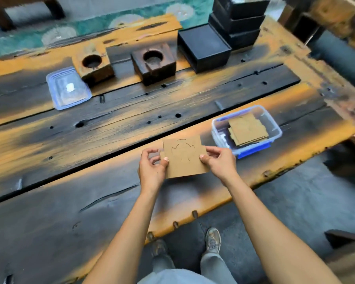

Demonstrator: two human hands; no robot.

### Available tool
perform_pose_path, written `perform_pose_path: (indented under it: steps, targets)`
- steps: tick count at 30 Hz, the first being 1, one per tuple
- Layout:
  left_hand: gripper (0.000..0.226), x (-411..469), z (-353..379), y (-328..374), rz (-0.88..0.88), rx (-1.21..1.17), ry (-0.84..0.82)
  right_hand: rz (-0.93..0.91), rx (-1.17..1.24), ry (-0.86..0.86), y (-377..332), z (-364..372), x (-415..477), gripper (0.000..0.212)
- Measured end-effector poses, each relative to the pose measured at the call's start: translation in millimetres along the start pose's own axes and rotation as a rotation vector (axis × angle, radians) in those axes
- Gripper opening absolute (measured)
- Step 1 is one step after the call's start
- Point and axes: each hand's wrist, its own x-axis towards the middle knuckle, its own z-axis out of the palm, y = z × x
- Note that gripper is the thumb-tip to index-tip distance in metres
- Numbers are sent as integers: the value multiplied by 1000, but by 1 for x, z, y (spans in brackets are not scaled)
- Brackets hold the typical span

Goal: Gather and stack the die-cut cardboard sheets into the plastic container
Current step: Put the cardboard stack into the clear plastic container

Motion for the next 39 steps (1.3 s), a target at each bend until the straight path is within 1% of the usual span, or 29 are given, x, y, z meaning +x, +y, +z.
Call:
perform_pose_path:
  steps: [3,9,12,16,19,23,26,28,32,34,39]
  targets:
    - [27,-16,38,8,17,33,-6,-12,-23,37,6,-39,7,30]
    - [38,-40,121,30,10,64,39,-26,-65,32,16,-121,33,30]
    - [36,-49,159,39,-14,57,37,-16,-95,32,22,-158,48,33]
    - [34,-52,209,50,-37,53,35,27,-142,29,29,-198,78,39]
    - [34,-47,238,56,-78,37,36,51,-168,22,32,-215,102,43]
    - [35,-27,267,63,-116,66,56,48,-246,-1,27,-223,139,42]
    - [28,-5,288,65,-175,61,88,74,-258,1,22,-220,169,47]
    - [24,10,298,64,-218,62,96,84,-296,-12,21,-214,185,47]
    - [21,41,318,53,-337,54,71,108,-435,-69,21,-204,217,34]
    - [20,48,326,47,-387,90,76,122,-527,-104,22,-200,227,29]
    - [19,55,344,40,-460,86,96,79,-724,-139,22,-193,245,17]
